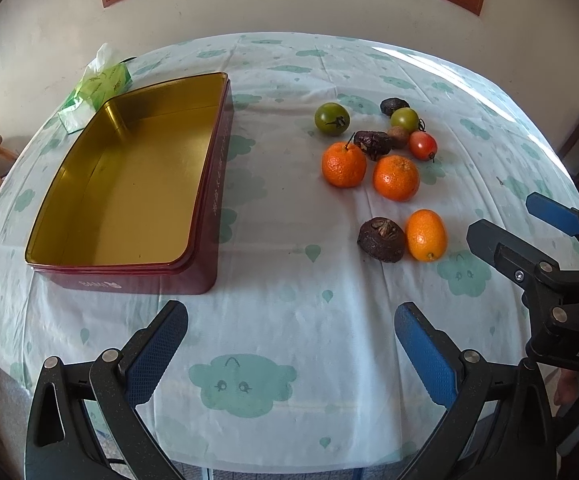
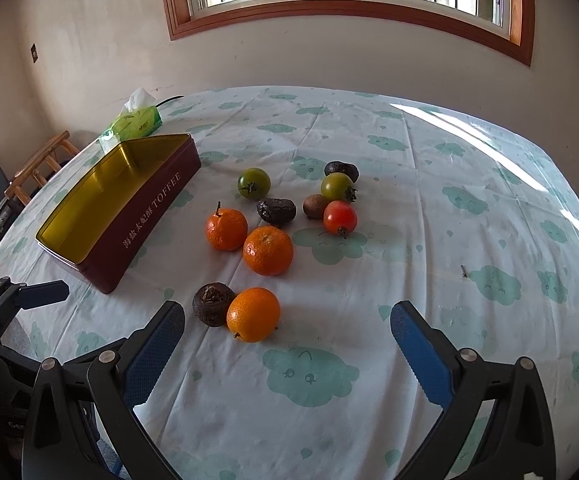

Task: Organize fruits
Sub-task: 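Move the right tool toward a large orange while the left tool approaches a dark brown fruit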

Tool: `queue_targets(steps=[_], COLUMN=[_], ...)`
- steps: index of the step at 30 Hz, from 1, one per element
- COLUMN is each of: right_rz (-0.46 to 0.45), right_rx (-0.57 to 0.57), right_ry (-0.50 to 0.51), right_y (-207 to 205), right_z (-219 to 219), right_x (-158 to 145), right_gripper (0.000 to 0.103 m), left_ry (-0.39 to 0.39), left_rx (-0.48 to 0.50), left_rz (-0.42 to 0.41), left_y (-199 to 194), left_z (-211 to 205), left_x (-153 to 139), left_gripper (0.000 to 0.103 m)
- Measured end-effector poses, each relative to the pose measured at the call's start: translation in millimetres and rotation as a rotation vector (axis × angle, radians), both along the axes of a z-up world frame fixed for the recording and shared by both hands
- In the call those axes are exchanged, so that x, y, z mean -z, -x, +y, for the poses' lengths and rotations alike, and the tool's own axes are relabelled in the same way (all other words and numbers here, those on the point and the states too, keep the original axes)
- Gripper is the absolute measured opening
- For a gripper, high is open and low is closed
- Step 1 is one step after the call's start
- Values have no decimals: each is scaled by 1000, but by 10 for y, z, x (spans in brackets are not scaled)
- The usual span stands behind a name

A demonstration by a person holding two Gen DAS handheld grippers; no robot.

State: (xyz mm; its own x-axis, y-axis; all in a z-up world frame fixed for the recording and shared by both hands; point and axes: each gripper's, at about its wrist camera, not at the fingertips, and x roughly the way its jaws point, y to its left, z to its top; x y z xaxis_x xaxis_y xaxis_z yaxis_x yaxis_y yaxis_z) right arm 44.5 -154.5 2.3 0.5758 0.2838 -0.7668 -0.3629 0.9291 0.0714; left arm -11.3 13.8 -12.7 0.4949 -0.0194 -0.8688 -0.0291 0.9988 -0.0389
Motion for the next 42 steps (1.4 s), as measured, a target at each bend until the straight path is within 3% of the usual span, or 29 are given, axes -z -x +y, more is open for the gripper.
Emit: queue_targets(steps=[7,10,12,17,28,30,42], right_rz=[13,27,48,74,80,78,101], right_rx=[-15,-11,-12,-29,-54,-56,-61], right_ry=[16,16,16,39,62,68,83], right_y=[35,30,12,10,16,1,-165], right_z=[37,43,55,122,215,226,299], right_x=[59,106,155,275,338,352,514], right_gripper=[102,99,91,81,78,73,54], left_ry=[-32,-28,-14,-23,-9,-8,32], left_rx=[-18,-20,-17,-5,-3,2,34], left_rz=[-4,-3,-2,-1,10,16,22], left_y=[31,41,47,44,29,26,20], left_z=[92,123,134,96,82,75,38], left_x=[12,17,19,27,55,63,70], left_gripper=[102,95,93,93,92,88,87])
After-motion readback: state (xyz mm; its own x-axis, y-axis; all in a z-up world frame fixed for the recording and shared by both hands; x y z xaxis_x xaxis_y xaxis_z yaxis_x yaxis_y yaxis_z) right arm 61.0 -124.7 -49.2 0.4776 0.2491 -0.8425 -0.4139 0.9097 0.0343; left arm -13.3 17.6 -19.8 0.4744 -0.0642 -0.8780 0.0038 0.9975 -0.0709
